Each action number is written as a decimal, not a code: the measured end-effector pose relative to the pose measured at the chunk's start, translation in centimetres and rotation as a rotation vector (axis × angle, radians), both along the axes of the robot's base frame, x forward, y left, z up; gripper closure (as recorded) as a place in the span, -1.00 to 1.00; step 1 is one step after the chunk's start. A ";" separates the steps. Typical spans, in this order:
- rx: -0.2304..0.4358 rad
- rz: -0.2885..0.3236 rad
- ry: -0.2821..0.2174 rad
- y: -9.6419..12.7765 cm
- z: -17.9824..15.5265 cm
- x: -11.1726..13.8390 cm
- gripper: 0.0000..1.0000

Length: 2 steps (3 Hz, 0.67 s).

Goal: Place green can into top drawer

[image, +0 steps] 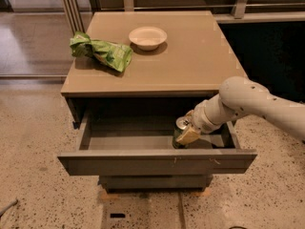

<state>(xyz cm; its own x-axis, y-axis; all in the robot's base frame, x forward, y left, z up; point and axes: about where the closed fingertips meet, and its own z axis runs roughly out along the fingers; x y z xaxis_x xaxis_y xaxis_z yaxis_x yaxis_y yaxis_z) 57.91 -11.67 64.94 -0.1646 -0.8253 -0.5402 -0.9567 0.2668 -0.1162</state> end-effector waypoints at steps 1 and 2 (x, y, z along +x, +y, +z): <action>0.000 0.000 0.000 0.0 0.0 0.0 0.62; 0.000 0.000 0.000 0.0 0.0 0.0 0.00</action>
Offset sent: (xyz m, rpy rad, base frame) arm 0.0000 0.0000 0.0000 0.0000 0.0000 0.0000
